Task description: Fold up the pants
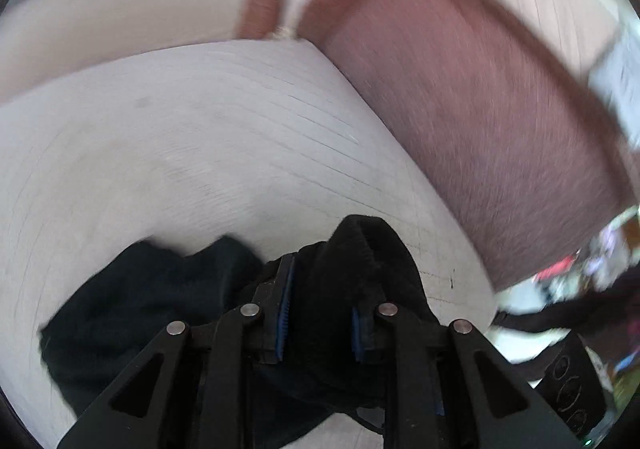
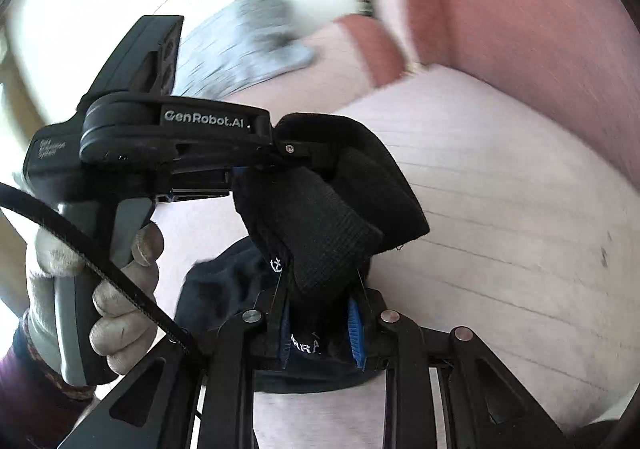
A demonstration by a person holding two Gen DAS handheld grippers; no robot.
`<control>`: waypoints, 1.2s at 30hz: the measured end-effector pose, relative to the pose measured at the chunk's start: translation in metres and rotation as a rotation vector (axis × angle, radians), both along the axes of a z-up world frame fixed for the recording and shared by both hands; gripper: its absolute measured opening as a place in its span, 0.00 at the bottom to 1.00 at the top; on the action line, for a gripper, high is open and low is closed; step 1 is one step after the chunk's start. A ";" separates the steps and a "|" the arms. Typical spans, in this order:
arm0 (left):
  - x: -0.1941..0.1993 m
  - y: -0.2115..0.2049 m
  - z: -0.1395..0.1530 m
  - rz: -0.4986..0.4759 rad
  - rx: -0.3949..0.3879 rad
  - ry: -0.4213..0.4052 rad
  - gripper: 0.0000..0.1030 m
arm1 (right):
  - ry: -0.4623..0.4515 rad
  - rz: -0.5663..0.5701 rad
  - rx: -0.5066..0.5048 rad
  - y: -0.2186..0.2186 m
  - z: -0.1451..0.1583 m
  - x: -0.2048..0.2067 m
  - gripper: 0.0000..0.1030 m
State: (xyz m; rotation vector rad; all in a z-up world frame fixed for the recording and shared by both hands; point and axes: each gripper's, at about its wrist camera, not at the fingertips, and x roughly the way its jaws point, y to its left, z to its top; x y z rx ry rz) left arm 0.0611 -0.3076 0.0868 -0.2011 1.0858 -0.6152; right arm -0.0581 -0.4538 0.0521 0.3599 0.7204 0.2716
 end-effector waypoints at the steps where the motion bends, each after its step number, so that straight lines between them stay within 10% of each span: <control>1: -0.001 0.022 -0.004 0.043 -0.033 0.011 0.21 | -0.008 0.049 -0.035 0.020 0.005 0.003 0.25; 10: -0.022 0.187 -0.071 0.372 -0.296 0.154 0.28 | 0.015 0.414 -0.257 0.165 -0.013 0.027 0.25; 16: -0.043 0.233 -0.091 0.400 -0.347 0.189 0.45 | 0.008 0.508 -0.372 0.195 -0.042 0.020 0.61; 22: -0.074 0.284 -0.070 0.484 -0.339 0.138 0.49 | -0.033 0.547 -0.385 0.178 -0.034 -0.001 0.67; 30: -0.071 0.209 0.004 0.320 -0.377 0.010 0.66 | -0.006 0.464 -0.331 0.108 -0.017 -0.032 0.69; 36: -0.041 0.174 -0.044 0.388 -0.208 0.106 0.66 | 0.078 0.316 -0.243 0.052 -0.023 -0.025 0.69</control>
